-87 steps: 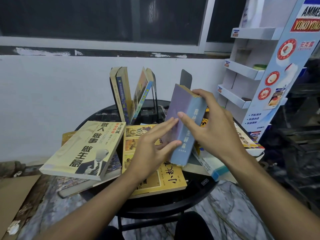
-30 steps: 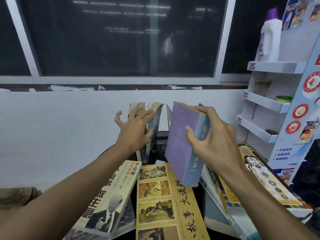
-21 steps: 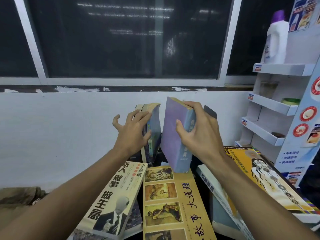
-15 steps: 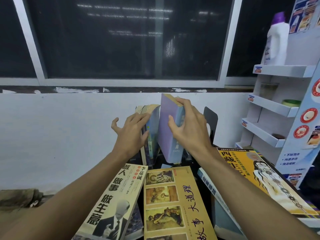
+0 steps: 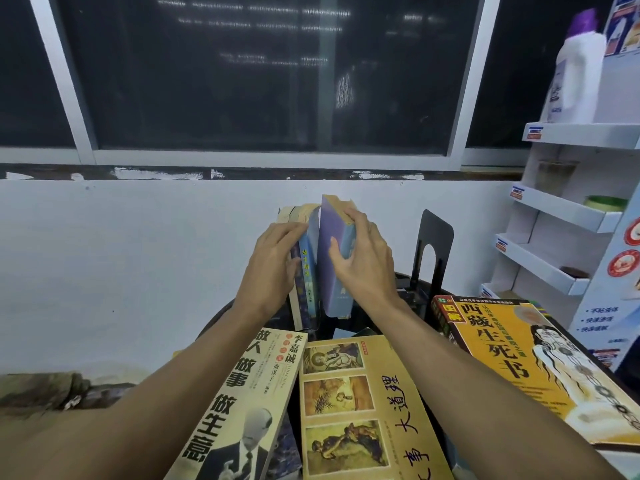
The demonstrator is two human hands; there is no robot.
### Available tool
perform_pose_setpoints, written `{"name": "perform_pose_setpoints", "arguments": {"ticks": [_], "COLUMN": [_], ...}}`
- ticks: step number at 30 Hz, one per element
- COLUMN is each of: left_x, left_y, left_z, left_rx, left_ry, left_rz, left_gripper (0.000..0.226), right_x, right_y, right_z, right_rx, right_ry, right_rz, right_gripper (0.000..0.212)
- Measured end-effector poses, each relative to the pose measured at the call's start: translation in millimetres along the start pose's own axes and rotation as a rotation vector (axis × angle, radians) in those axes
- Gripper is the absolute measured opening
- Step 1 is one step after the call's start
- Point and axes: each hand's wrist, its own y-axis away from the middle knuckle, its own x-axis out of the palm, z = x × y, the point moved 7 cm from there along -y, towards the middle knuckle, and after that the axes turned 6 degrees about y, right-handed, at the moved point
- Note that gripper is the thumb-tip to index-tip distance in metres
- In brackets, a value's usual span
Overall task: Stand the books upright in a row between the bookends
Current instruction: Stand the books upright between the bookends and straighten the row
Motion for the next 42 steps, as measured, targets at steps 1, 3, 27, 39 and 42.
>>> {"name": "perform_pose_setpoints", "arguments": {"ticks": [1, 3, 27, 39, 42], "left_x": [-0.4, -1.2, -1.9, -2.9, -3.7], "left_y": [-0.3, -0.7, 1.3, -1.1, -2.1], "left_z": [0.3, -0.2, -1.6, -3.2, -5.3], "left_rx": [-0.005, -0.012, -0.069, -0.059, -0.057], "left_ry": [0.006, 0.025, 0.133, 0.166, 0.167], "left_rz": [-0.002, -0.013, -0.045, -0.056, -0.064], "left_gripper": [0.058, 0.057, 0.053, 0.050, 0.050], "right_x": [5.2, 16.6, 55.5, 49.8, 48.7], "right_y": [-0.7, -1.3, 12.2, 9.0, 9.0], "right_z": [-2.8, -8.7, -24.4, -35.0, -34.1], "right_rx": [0.016, 0.046, 0.092, -0.007, -0.012], "right_ry": [0.002, 0.013, -0.157, -0.203, -0.197], "right_rz": [0.009, 0.034, 0.291, 0.556, 0.553], "right_gripper": [0.060, 0.060, 0.050, 0.060, 0.061]}}
